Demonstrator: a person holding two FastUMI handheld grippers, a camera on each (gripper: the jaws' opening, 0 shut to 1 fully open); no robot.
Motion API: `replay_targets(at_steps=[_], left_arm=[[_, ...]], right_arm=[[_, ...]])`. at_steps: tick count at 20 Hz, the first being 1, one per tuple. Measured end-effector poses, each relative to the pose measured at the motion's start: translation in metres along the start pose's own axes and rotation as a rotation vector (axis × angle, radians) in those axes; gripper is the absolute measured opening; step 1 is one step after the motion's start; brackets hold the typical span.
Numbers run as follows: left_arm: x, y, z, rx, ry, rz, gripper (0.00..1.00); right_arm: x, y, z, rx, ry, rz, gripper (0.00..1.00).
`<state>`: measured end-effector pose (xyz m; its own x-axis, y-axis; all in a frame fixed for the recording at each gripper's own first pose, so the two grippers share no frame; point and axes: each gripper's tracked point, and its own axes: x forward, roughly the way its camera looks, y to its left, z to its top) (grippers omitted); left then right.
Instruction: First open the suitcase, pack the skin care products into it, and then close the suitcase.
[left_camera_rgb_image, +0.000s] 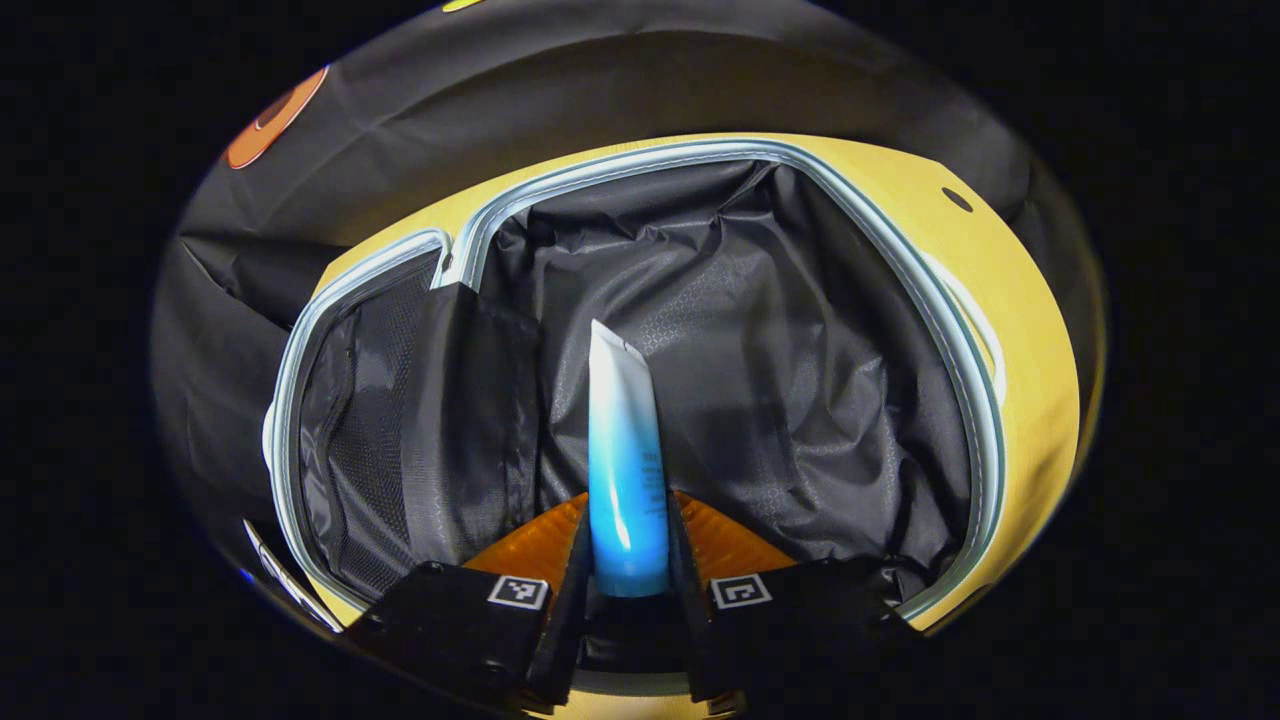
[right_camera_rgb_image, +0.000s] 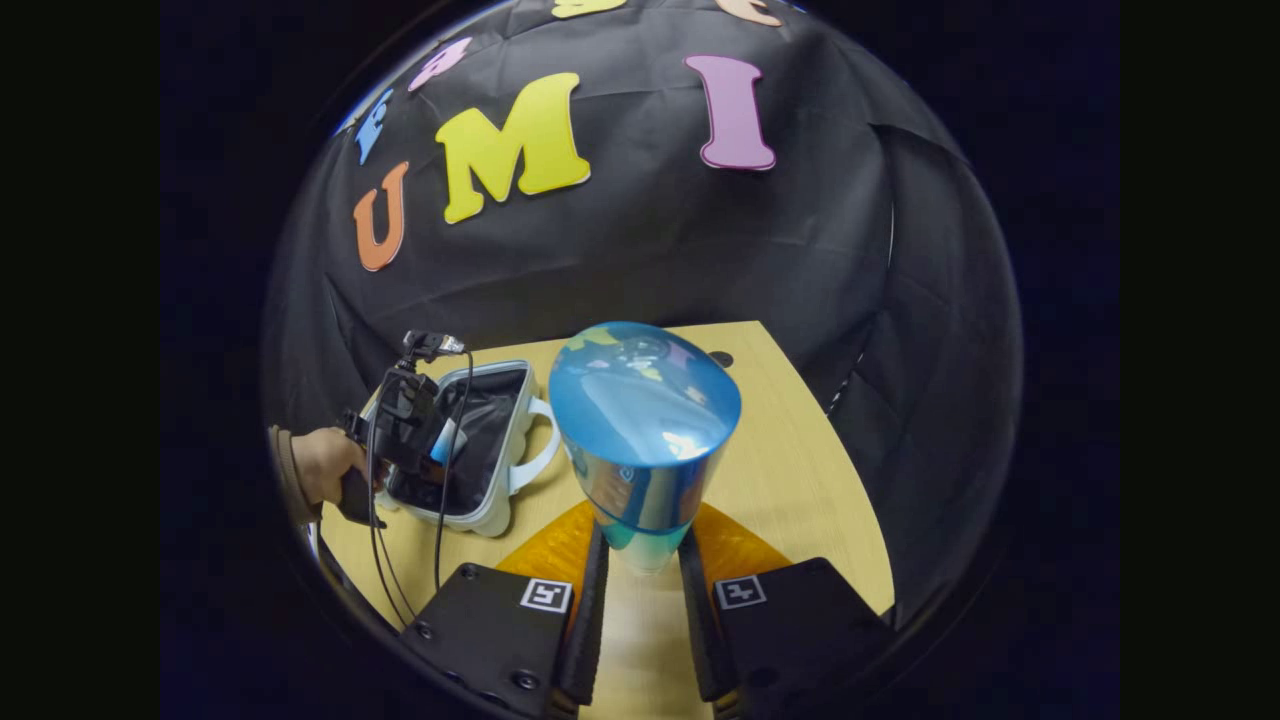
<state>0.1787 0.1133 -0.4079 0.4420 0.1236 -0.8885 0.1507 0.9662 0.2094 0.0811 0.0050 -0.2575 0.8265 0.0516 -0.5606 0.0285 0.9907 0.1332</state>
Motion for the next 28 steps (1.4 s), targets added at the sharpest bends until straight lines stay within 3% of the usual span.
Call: replay_targets(at_steps=[3,4,5,9,10,12,21,28], left_arm=[[-0.005,0.002,-0.005,-0.067,-0.019,-0.016,0.54],[-0.01,0.001,-0.005,-0.087,-0.034,-0.028,0.83],[-0.017,0.002,-0.004,-0.103,-0.061,-0.034,0.78],[-0.061,0.006,0.011,-0.156,-0.236,-0.083,0.86],[-0.075,0.011,0.015,-0.157,-0.295,-0.086,0.94],[-0.104,0.025,0.017,-0.142,-0.395,-0.072,1.0],[-0.208,0.108,-0.011,-0.119,-0.744,0.034,0.98],[-0.26,0.169,-0.032,-0.193,-0.882,0.058,0.98]], right_arm=[[0.003,0.009,0.005,-0.031,0.001,0.018,0.35],[0.005,0.015,0.007,-0.041,0.001,0.028,0.35],[0.007,0.023,0.01,-0.048,0.0,0.041,0.35],[0.019,0.068,0.019,-0.091,0.011,0.098,0.35],[0.022,0.082,0.02,-0.099,0.016,0.115,0.35],[0.033,0.112,0.02,-0.118,0.028,0.147,0.35],[0.092,0.221,-0.009,-0.194,0.121,0.211,0.33],[0.149,0.252,-0.062,-0.192,0.303,0.173,0.36]])
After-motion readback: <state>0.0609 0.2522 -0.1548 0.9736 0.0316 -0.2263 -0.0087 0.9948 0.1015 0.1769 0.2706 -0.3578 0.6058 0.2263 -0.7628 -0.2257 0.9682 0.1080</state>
